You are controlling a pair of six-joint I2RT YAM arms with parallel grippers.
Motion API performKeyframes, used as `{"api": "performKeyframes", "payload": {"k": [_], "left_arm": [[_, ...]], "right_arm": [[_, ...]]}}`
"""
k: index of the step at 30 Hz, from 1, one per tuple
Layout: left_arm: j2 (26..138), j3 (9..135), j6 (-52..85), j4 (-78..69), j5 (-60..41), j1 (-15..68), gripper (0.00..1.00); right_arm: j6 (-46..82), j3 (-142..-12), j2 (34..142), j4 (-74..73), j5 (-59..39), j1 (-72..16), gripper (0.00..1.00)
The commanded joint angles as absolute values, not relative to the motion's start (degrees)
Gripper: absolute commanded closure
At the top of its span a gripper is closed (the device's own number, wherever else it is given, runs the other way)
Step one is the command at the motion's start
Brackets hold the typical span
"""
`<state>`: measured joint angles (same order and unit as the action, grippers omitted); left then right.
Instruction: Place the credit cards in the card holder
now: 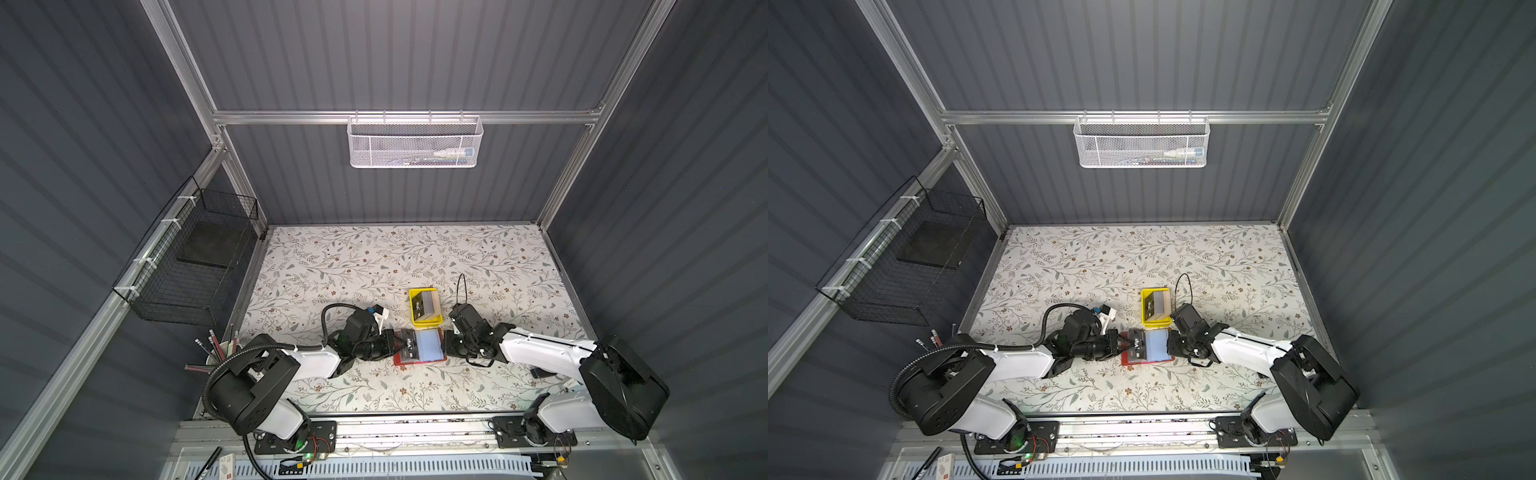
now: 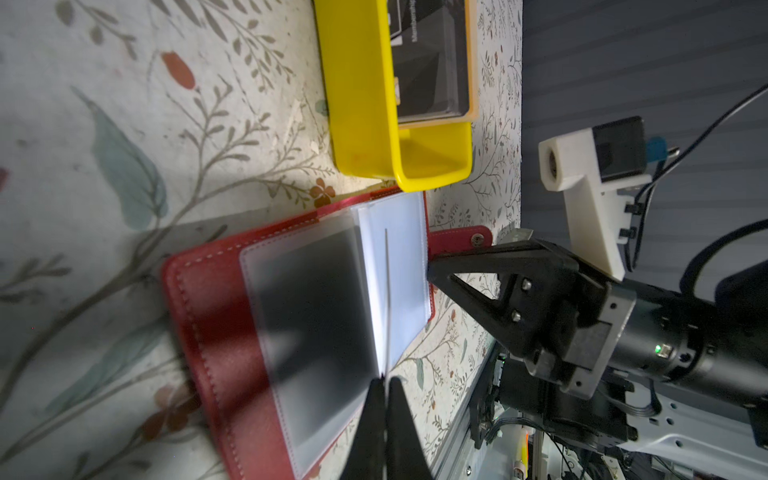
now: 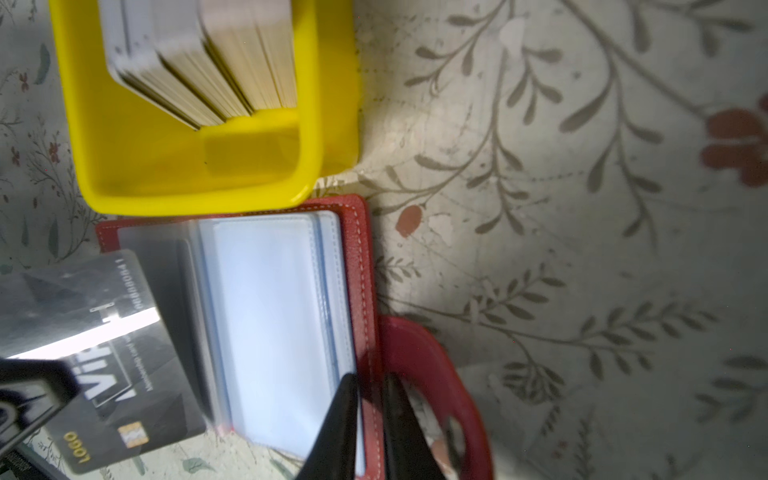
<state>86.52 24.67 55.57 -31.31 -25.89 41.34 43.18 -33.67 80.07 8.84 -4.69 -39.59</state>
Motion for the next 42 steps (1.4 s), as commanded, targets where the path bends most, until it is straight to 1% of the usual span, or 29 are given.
{"api": "performKeyframes", "payload": {"k": [1,8,12,23,42], "left_arm": [[88.03,24.26,57.07,-34.59,-25.75,41.81,1.00],[89.32,24.41,57.77,-35.26,-25.45,41.77,1.00],[91.44,24.00,60.11,-39.08,-26.36,41.84,1.00],[94.52,23.65,62.15,-42.13,-27.22,41.83,1.00],[96.73,23.72,62.75,-44.15,-29.28,41.79,1.00]], "right_arm": [[42.40,-34.12,79.19,9.58,-4.20,-39.66,0.83],[42.64,-33.40,79.22,8.99,-4.25,-39.67,0.84],[42.64,-33.21,79.17,8.90,-4.25,-39.66,0.83],[42.79,-32.51,78.84,8.70,-4.20,-39.77,0.83],[42.67,-32.78,79.12,8.96,-4.01,-39.74,0.84]]}}
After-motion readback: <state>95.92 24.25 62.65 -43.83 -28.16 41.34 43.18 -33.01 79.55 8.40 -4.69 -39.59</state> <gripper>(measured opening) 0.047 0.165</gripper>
